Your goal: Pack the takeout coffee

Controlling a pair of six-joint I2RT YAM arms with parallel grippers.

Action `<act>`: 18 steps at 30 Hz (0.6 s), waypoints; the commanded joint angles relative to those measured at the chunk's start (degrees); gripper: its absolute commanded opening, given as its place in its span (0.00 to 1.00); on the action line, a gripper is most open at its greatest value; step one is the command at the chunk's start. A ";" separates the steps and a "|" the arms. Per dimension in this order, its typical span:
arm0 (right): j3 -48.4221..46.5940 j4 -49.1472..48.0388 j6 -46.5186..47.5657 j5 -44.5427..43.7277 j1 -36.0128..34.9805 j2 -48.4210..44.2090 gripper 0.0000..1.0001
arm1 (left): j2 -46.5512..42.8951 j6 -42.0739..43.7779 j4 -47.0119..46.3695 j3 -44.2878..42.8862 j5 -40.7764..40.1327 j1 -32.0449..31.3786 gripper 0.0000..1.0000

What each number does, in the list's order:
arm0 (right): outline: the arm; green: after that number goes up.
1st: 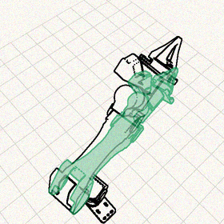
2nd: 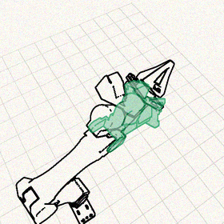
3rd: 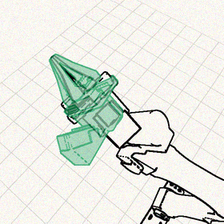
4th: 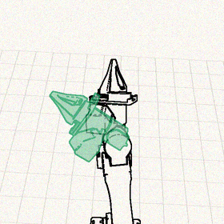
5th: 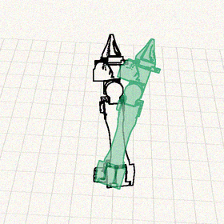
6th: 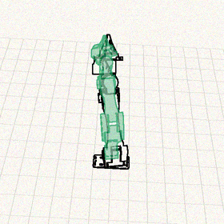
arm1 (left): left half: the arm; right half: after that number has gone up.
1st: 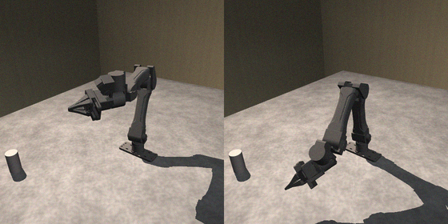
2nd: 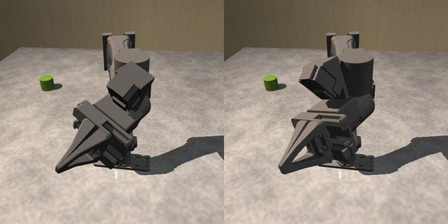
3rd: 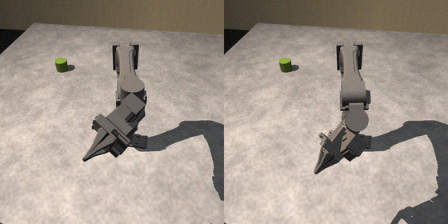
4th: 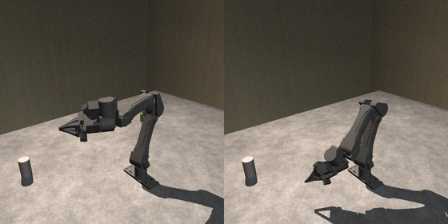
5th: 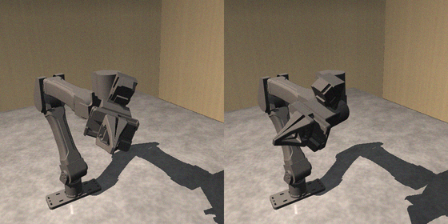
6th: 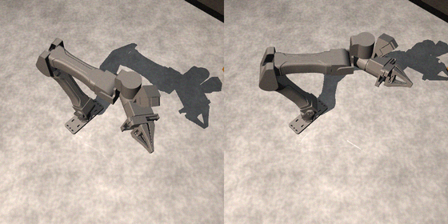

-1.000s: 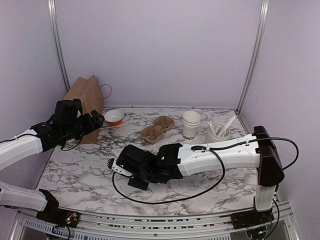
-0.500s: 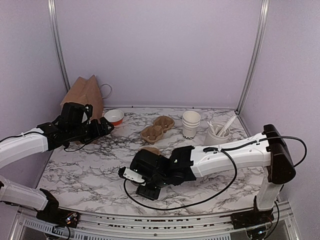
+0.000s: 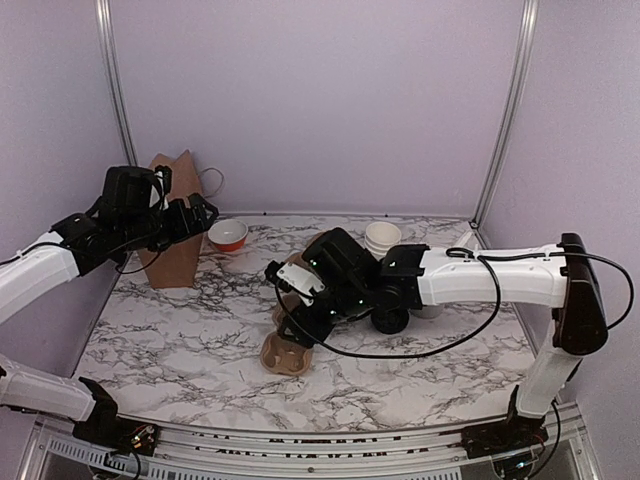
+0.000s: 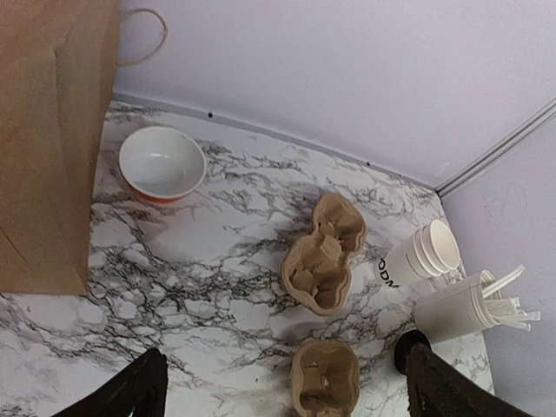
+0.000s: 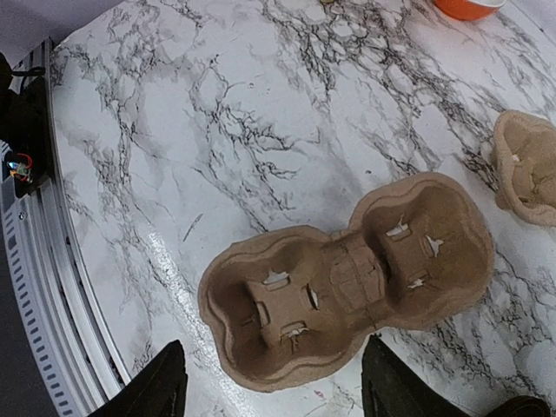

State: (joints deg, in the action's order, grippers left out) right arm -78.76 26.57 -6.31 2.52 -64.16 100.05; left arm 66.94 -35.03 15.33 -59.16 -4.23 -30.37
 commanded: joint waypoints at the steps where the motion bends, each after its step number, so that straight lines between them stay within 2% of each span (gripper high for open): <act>1: -1.60 -4.58 -3.21 4.00 3.59 -1.81 0.67 | -1.88 2.78 6.83 -7.05 -12.84 1.21 0.98; 5: -2.04 -6.73 -4.44 6.16 6.61 -1.92 0.69 | 0.76 1.83 9.69 -12.05 -12.55 6.33 0.99; 11: -1.99 -9.31 -5.08 8.20 9.92 -1.89 0.70 | 4.59 -0.54 10.29 -18.71 -6.16 13.33 0.99; 14: -1.75 -9.91 -4.94 9.41 10.90 -1.45 0.70 | 7.00 -1.93 10.13 -20.54 -4.55 16.55 0.99; 18: -1.96 -10.22 -4.39 10.63 11.34 -1.02 0.70 | 9.77 -4.15 8.38 -20.88 1.49 20.94 0.99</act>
State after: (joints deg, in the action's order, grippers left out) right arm -78.83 18.48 -10.61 10.79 -53.30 99.72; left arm 74.50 -36.62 23.46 -78.98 -8.62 -12.80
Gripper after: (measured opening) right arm 0.702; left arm 0.991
